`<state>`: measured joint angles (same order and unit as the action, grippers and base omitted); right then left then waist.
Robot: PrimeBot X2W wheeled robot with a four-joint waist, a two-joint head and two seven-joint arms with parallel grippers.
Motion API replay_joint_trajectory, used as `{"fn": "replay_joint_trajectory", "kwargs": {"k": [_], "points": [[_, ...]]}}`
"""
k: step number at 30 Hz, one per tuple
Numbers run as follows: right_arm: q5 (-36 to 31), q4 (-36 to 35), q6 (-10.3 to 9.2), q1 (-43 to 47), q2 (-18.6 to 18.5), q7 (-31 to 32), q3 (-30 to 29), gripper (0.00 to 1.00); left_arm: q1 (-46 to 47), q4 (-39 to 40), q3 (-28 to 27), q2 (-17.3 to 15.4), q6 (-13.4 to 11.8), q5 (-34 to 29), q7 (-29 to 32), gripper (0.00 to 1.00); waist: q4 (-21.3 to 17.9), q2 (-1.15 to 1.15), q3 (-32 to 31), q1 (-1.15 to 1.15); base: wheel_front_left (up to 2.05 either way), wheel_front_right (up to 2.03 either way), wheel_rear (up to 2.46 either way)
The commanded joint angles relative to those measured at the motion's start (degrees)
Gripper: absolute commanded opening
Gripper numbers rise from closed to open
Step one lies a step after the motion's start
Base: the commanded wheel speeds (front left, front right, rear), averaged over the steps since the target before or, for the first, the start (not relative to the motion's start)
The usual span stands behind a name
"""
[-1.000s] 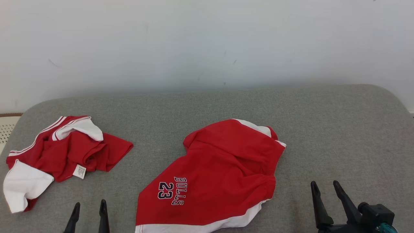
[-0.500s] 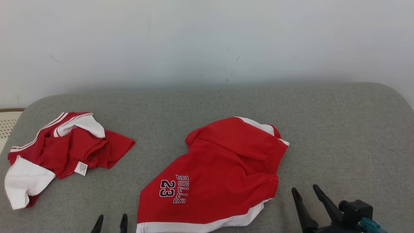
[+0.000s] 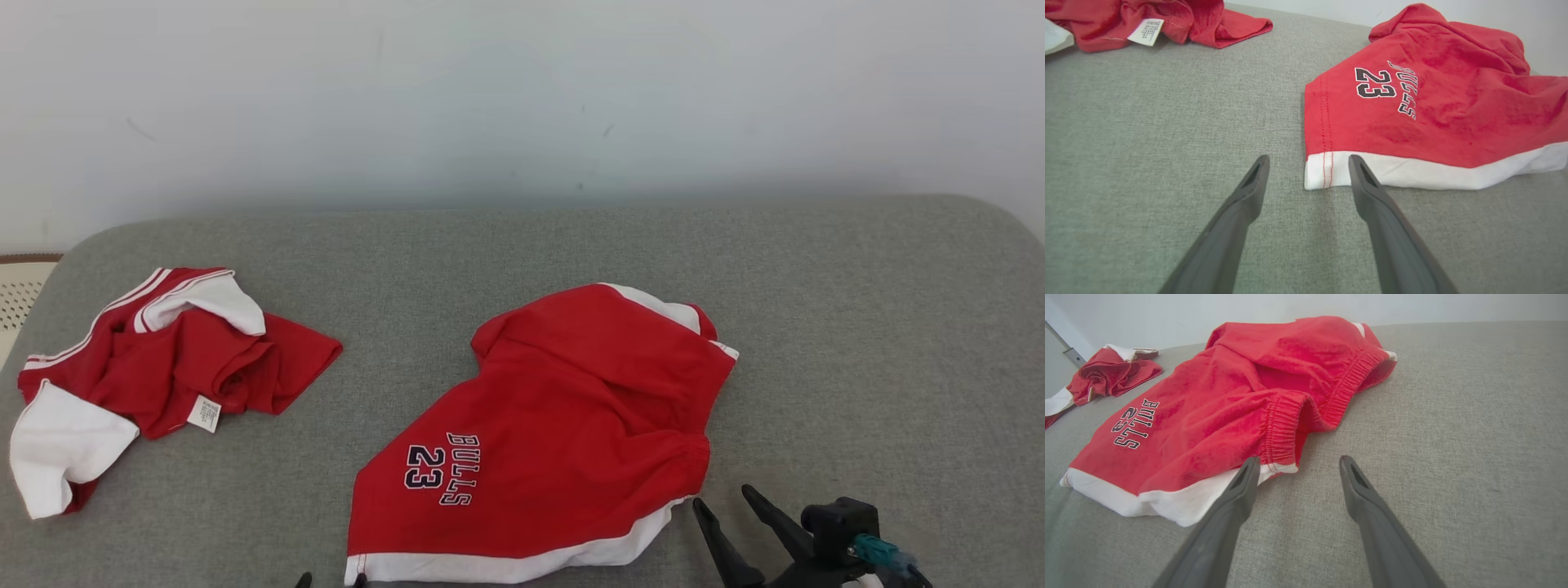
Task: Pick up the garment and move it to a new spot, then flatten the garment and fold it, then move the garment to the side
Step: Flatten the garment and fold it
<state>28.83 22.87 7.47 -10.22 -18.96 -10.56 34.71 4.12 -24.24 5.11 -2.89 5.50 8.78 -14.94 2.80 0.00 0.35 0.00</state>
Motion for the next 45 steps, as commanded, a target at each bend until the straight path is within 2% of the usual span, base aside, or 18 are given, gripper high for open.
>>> {"fn": "replay_joint_trajectory", "kwargs": {"k": [1, 16, 17, 18, 19, 20, 21, 31, 39, 45], "points": [[0.81, 1.27, 0.05, -1.56, -0.46, -0.09, 1.49, 1.0, 0.98, -1.2, 0.46, -0.04, 0.27, 0.5, -0.22, 1.0, 0.03, 0.0, 0.57, 0.0, 0.0, 0.0, 0.0], [7.02, 10.79, 0.05, -11.69, -0.13, -1.69, 13.36, 1.0, 7.79, -9.53, 3.9, -0.01, 1.03, 1.31, -0.15, 1.0, 0.09, 0.0, 3.97, 0.0, 0.0, 0.0, 0.0], [7.57, 11.24, 0.05, -12.25, -0.07, -1.82, 14.17, 0.85, 7.93, -10.26, 4.22, -0.01, 1.1, 1.49, -0.15, 1.0, 0.11, 0.0, 4.09, 0.0, 0.0, 0.0, 0.0], [7.95, 11.67, 0.05, -12.77, 0.0, -2.09, 14.85, 0.5, 8.17, -10.78, 4.52, -0.01, 1.15, 1.48, -0.13, 0.88, 0.13, 0.0, 4.2, 0.0, 0.0, 0.0, 0.0], [8.49, 11.97, 0.05, -13.15, 0.15, -2.35, 15.51, 0.31, 8.57, -11.1, 4.73, -0.02, 1.19, 1.68, -0.08, 0.47, 0.15, 0.0, 4.27, 0.0, 0.0, 0.0, 0.0], [8.82, 12.37, 0.05, -13.42, 0.17, -2.65, 16.1, 0.0, 8.84, -11.44, 5.0, -0.01, 1.24, 1.73, -0.08, 0.37, 0.16, 0.0, 4.27, 0.0, 0.0, 0.0, 0.0], [9.2, 12.71, 0.05, -13.65, 0.15, -2.88, 16.62, 0.0, 8.97, -11.83, 5.28, 0.01, 1.29, 1.74, -0.08, 0.0, 0.17, 0.0, 4.18, 0.0, 0.0, 0.0, 0.0], [12.54, 11.23, 0.05, -13.41, -2.11, -4.65, 18.84, 0.0, 7.04, -8.54, 5.26, -0.02, 1.04, 2.64, -0.09, 0.0, 0.17, 0.0, 2.27, 0.0, 0.0, 0.0, 0.0], [13.99, 2.98, 0.05, -10.71, -5.0, -4.7, 17.84, 0.0, 5.36, -0.56, 4.19, -0.43, 0.62, 1.04, -0.09, 0.0, -0.43, 0.0, 0.51, 0.0, 0.0, 0.0, 0.0], [17.73, -4.01, 0.05, -11.55, -7.8, -4.38, 18.0, 0.0, 6.74, 5.04, 4.18, -1.76, 0.92, 0.02, -0.1, 0.0, -2.26, 0.0, -0.49, 0.0, 0.0, 0.0, 0.0]]}}
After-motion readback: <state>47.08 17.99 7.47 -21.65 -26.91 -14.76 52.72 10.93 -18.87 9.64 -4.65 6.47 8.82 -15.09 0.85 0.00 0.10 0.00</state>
